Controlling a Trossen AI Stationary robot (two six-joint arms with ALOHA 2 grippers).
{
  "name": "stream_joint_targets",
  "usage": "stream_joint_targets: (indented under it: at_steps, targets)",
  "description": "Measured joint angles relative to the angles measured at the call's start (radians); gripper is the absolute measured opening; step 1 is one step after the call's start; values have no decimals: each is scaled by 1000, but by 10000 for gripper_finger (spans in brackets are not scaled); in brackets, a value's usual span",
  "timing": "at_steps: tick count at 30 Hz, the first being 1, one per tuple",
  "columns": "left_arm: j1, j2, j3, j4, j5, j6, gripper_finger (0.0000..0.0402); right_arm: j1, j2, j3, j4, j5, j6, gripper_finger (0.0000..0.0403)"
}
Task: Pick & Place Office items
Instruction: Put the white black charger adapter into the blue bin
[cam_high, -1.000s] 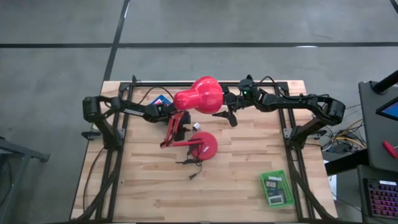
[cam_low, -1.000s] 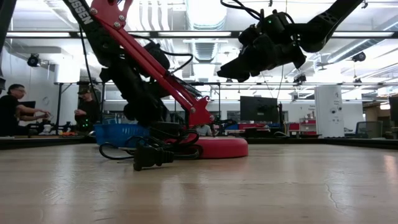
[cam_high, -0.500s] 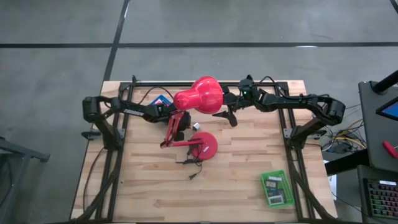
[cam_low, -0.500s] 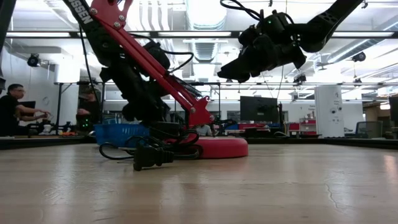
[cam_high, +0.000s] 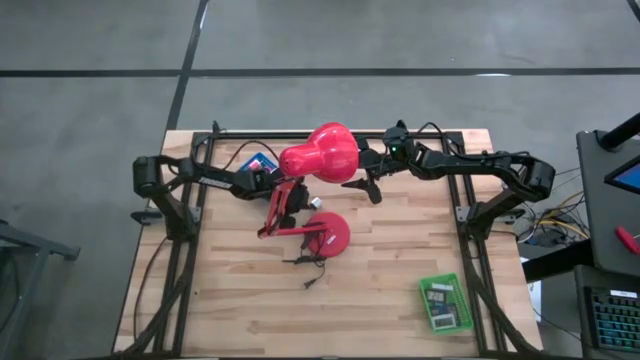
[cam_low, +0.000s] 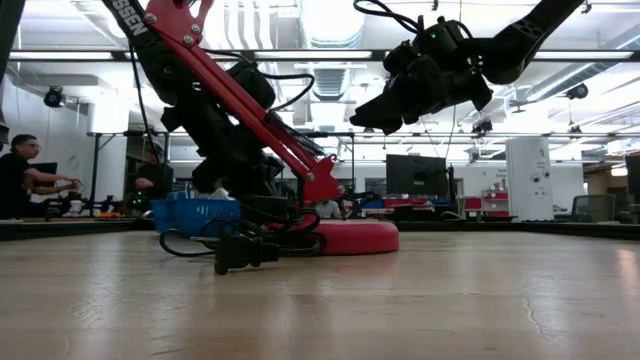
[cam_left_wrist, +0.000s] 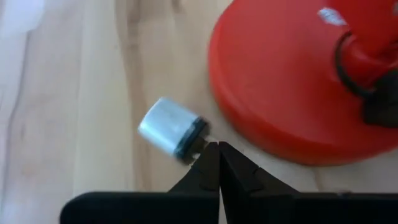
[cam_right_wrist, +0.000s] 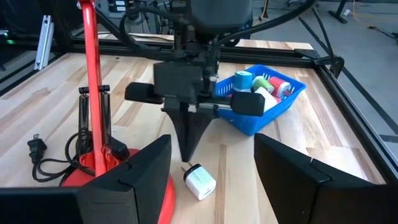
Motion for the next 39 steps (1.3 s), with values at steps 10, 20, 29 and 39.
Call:
stream_joint_targets:
  at_steps: [10,20,29,39]
  targets:
    - [8,26,2,53,37,22,0,0,0,0,0,0,0,224]
    - [45,127,68,58,-81,-17,0,5,0,0,0,0,0,224]
    - [128,105,84,139,-225,-39,0,5,0,0,0,0,4,224]
    - [116,45,80,137,-215,-40,0,4,79,0,-110,67,-46,224]
